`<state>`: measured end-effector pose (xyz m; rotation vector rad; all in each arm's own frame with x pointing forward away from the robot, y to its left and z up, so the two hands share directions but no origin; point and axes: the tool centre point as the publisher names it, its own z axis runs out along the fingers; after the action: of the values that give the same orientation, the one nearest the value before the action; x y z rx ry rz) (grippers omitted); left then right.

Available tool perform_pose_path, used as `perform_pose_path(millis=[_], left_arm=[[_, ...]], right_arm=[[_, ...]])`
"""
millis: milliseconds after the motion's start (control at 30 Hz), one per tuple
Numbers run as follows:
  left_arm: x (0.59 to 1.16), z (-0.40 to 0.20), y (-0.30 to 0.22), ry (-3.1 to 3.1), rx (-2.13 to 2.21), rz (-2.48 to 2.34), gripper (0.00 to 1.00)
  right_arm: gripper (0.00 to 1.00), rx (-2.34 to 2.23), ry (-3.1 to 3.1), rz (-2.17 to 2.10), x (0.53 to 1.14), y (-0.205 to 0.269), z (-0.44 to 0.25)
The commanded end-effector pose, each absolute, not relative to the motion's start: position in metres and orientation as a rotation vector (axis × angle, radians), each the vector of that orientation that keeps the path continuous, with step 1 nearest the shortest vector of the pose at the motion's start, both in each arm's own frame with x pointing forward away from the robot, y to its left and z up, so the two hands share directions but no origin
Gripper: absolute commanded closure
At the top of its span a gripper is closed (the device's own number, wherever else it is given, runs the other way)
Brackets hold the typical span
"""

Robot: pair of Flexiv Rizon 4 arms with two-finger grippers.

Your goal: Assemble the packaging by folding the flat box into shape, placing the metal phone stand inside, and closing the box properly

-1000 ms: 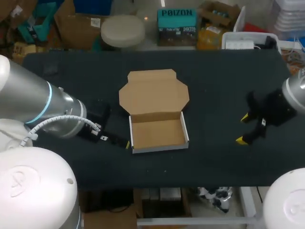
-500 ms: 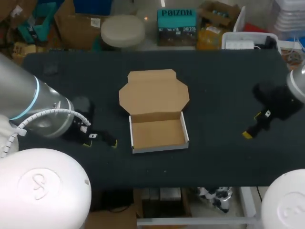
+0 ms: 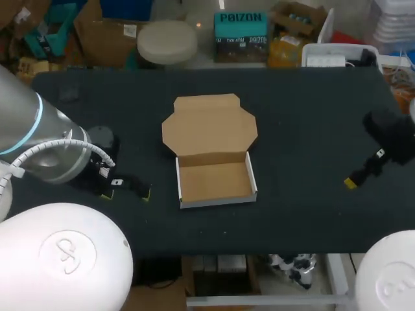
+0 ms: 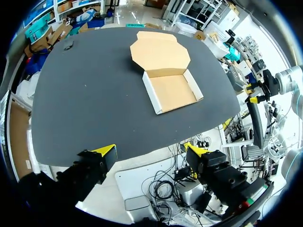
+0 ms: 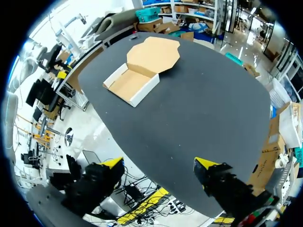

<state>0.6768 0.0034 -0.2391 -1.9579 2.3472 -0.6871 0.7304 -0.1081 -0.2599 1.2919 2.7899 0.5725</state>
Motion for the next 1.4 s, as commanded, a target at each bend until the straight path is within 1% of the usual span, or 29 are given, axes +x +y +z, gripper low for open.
perform_pose_path(millis=[33,467,1400], left_arm=[[0.664,-0.223,0.013,2.309,-1.991,-0.674,0.0],[0.662,-0.209,0.02,2.173,-2.077,-0.636,0.0],[0.673,-0.226,0.025,2.116,-2.117,-0.595,0.0]], right_arm=[[0.0,1.339,2.766,0.559,0.716,-0.112,-0.245],[0.0,1.667,2.588,0.514,0.714,-0.128,-0.238],[0.0,1.689,2.564,0.551,0.72,-0.132,-0.235]])
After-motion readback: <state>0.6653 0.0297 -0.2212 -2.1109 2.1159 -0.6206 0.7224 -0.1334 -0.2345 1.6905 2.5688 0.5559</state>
